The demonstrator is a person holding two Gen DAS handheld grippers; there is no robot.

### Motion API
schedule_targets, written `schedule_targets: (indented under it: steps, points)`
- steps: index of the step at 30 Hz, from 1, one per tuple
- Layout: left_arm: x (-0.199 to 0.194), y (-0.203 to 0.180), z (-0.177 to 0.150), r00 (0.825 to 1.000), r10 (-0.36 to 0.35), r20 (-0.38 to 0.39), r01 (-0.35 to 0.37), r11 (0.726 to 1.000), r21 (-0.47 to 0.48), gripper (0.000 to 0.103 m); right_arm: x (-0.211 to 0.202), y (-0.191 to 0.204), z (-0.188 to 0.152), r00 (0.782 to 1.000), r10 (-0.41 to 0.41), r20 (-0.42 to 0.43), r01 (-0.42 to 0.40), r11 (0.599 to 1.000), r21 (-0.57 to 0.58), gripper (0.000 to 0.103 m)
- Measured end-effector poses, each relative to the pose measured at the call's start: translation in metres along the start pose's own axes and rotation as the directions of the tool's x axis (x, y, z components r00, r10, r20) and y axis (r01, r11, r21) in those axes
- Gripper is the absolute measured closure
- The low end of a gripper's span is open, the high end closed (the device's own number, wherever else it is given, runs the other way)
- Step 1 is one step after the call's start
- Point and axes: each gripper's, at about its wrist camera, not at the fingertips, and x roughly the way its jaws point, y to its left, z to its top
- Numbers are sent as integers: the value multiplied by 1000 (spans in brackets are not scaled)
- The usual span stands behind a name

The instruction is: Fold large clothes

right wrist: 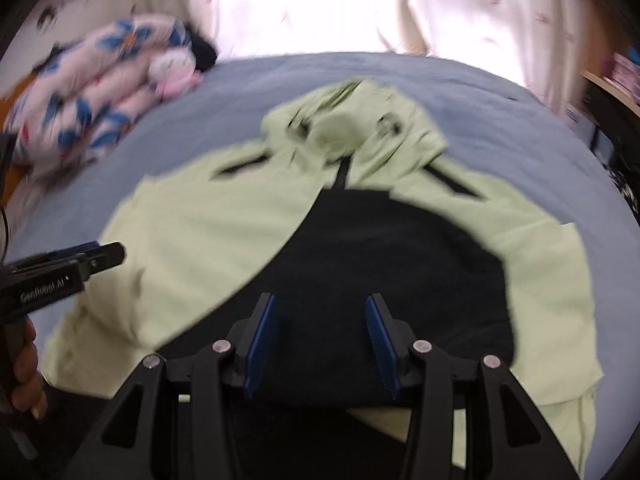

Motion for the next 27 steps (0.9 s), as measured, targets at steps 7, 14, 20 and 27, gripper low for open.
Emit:
schedule_targets:
  steps: [7, 14, 20, 27]
  points:
    - [8, 19, -22, 998, 55, -2, -55, 998, 33, 58, 4, -75, -21, 996, -64, -64, 74, 983, 169, 58]
    - [-28, 26, -27, 999, 54, 8, -54, 998, 23, 57, -54, -77, -34, 1000, 0, -9, 2, 970, 243, 56]
    - [-92, 28, -47, 997, 45, 66, -47, 998, 31, 57, -121, -69, -55, 997, -30, 74, 10, 966, 259, 56]
    - [-181, 28, -82, 982, 58, 178, -66, 997, 40, 55, -215, -69, -86, 975, -78, 210, 11, 952, 306, 56]
